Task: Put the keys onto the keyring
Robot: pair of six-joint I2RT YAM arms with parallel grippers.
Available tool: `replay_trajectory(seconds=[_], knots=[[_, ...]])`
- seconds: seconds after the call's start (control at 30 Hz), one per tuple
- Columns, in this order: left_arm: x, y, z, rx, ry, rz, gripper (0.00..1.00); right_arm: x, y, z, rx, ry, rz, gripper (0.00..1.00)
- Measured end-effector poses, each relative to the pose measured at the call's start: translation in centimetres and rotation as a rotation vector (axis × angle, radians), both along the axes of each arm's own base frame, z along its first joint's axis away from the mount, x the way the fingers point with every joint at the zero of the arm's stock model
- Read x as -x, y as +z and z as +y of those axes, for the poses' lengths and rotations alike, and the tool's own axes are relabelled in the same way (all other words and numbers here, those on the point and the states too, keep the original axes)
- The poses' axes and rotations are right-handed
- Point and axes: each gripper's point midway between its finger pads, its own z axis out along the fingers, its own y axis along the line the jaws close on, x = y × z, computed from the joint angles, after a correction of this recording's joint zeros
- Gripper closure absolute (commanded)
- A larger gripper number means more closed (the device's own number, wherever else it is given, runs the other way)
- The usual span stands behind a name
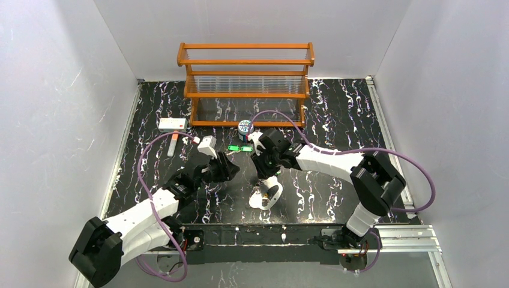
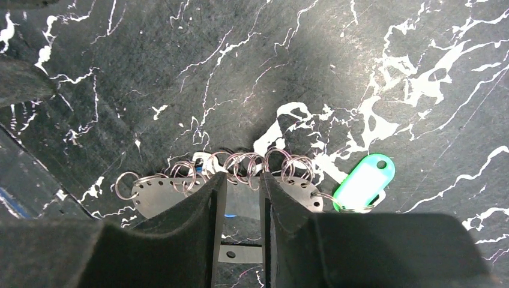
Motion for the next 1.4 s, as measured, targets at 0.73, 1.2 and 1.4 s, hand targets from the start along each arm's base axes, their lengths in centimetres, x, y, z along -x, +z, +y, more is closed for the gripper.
replay_trajectory(seconds=[0.73, 1.2, 1.4], knots=[[0.3, -2.0, 1.6, -0.130, 0.014, 0.037, 0.56, 0.4, -2.2, -0.5, 0.129, 0.030, -0.040, 0.99], [-0.4, -0.3, 1.9, -0.136, 0.009, -0.051, 0.54, 0.4, 0.1, 0.0, 0.036, 0.045, -0.072, 0.99], [-1.0, 2.3, 0.6, -0.064, -0.026, -0.144, 0.53, 0.4, 5.3, 0.5, -0.228, 0.112, -0.086, 0.99]])
